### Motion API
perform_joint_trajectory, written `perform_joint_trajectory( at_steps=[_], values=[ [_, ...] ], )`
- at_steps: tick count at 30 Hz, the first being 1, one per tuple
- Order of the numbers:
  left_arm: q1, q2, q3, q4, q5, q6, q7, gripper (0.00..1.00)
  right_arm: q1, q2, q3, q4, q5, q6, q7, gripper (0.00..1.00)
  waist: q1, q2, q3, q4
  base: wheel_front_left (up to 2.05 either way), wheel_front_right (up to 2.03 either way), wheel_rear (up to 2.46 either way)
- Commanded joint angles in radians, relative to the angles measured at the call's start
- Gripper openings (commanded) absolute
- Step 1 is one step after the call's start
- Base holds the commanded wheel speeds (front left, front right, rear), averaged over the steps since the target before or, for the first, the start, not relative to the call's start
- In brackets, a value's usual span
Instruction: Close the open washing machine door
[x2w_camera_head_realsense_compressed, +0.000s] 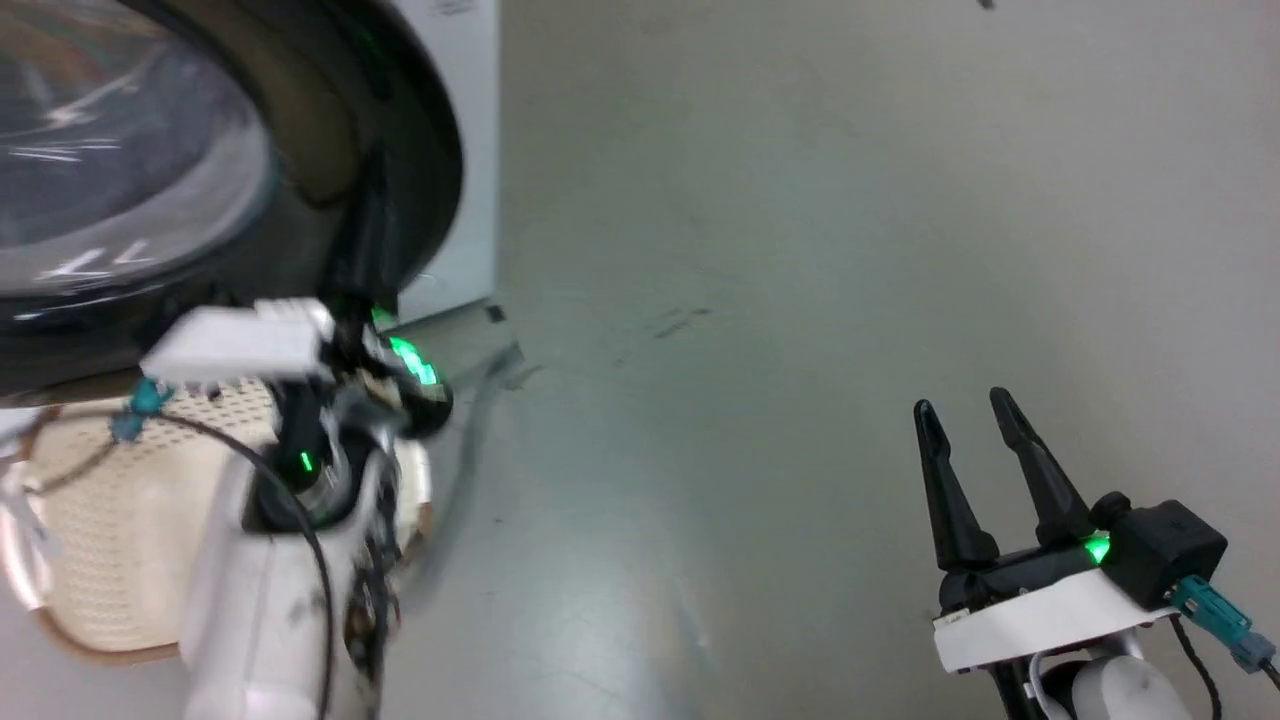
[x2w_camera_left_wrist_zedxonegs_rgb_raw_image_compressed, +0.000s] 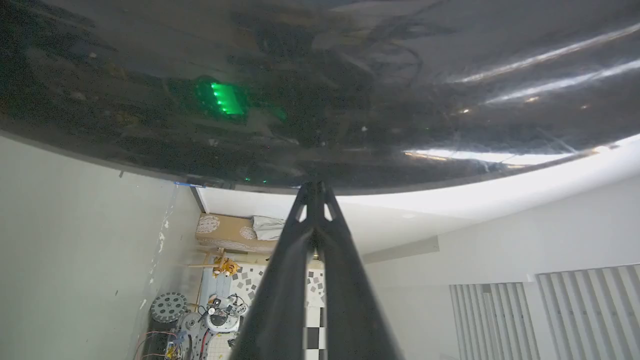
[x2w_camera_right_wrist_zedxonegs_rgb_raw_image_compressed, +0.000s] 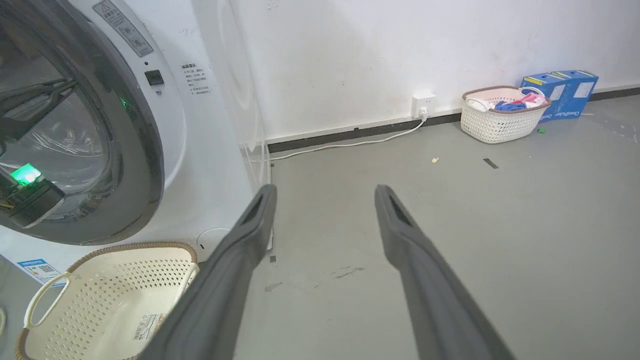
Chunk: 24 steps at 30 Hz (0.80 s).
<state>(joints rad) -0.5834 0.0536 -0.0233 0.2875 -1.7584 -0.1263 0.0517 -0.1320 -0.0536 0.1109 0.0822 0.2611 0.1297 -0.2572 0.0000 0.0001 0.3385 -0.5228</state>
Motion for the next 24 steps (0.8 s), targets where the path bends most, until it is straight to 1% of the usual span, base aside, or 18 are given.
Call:
perform_joint_trajectory(
  at_steps=[1,3,6,10,11,12,13,15,16,17,18,19,20,21,22,23,24],
  values=[
    [0.055,0.001,-0.013,-0.027,0.034,-0.004,0.002,0.0,-0.007,0.003,-0.004,-0.008,-0.012,0.001,-0.005,1.0,0.0,-0.0001,-0.033,0.043,0.0,0.0,0.0],
    [0.117,0.008,-0.044,-0.081,0.107,-0.004,-0.003,0.0,-0.003,0.003,-0.017,-0.015,-0.028,0.001,-0.005,1.0,0.0,-0.0001,-0.056,0.081,0.0,0.0,0.0],
    [0.215,0.039,-0.104,-0.18,0.243,-0.004,-0.039,0.0,0.009,0.003,-0.039,-0.026,-0.049,0.001,-0.005,1.0,0.0,-0.0001,-0.091,0.144,0.0,0.0,0.0],
    [0.323,0.086,-0.171,-0.276,0.388,-0.004,-0.138,0.0,0.035,0.002,-0.051,-0.033,-0.066,0.001,-0.005,1.0,0.0,-0.0001,-0.134,0.234,0.0,0.0,0.0],
    [0.342,0.107,-0.192,-0.286,0.44,-0.004,-0.171,0.41,0.042,-0.002,-0.049,-0.033,-0.07,0.001,-0.005,1.0,0.0,-0.0001,-0.143,0.256,0.0,0.0,0.0],
    [0.355,0.134,-0.215,-0.288,0.507,-0.004,-0.212,1.0,0.049,-0.008,-0.048,-0.035,-0.074,0.001,-0.005,1.0,0.0,-0.0001,-0.153,0.28,0.0,0.0,0.0],
    [0.367,0.16,-0.233,-0.281,0.581,-0.004,-0.253,1.0,0.055,-0.014,-0.046,-0.037,-0.078,0.001,-0.005,1.0,0.0,-0.0001,-0.162,0.299,0.0,0.0,0.0],
    [0.386,0.191,-0.248,-0.254,0.725,-0.004,-0.298,1.0,0.067,-0.023,-0.048,-0.038,-0.082,0.001,-0.005,1.0,0.0,-0.0001,-0.181,0.337,0.0,0.0,0.0],
    [0.393,0.205,-0.245,-0.238,0.816,-0.001,-0.307,1.0,0.074,-0.026,-0.052,-0.039,-0.083,0.001,-0.005,1.0,0.0,-0.0001,-0.191,0.357,0.0,0.0,0.0],
    [0.4,0.22,-0.244,-0.227,0.919,0.014,-0.311,1.0,0.081,-0.026,-0.054,-0.038,-0.083,0.001,-0.005,1.0,0.0,-0.0001,-0.2,0.371,0.0,0.0,0.0],
    [0.4,0.22,-0.244,-0.227,0.919,0.014,-0.311,1.0,0.081,-0.026,-0.054,-0.038,-0.083,0.001,-0.005,1.0,0.0,-0.0001,-0.2,0.371,0.0,0.0,0.0],
    [0.416,0.208,-0.207,-0.244,1.109,0.058,-0.313,1.0,0.095,-0.025,-0.059,-0.038,-0.08,0.001,-0.005,1.0,0.0,-0.0001,-0.216,0.4,0.0,0.0,0.0],
    [0.43,0.194,-0.188,-0.263,1.191,0.075,-0.313,1.0,0.1,-0.025,-0.06,-0.039,-0.081,0.001,-0.005,1.0,0.0,-0.0001,-0.222,0.412,0.0,0.0,0.0],
    [0.43,0.194,-0.188,-0.263,1.191,0.075,-0.313,1.0,0.1,-0.025,-0.06,-0.039,-0.081,0.001,-0.005,1.0,0.0,-0.0001,-0.222,0.412,0.0,0.0,0.0],
    [0.469,0.154,-0.154,-0.299,1.306,0.094,-0.313,1.0,0.108,-0.024,-0.063,-0.042,-0.085,0.001,-0.005,1.0,0.0,-0.0001,-0.232,0.432,0.0,0.0,0.0],
    [0.469,0.154,-0.154,-0.299,1.306,0.094,-0.313,1.0,0.108,-0.024,-0.063,-0.042,-0.085,0.001,-0.005,1.0,0.0,-0.0001,-0.232,0.432,0.0,0.0,0.0],
    [0.509,0.117,-0.121,-0.323,1.387,0.1,-0.313,1.0,0.115,-0.023,-0.068,-0.044,-0.09,0.001,-0.005,1.0,0.0,-0.0001,-0.242,0.448,0.0,0.0,0.0]
  ],
)
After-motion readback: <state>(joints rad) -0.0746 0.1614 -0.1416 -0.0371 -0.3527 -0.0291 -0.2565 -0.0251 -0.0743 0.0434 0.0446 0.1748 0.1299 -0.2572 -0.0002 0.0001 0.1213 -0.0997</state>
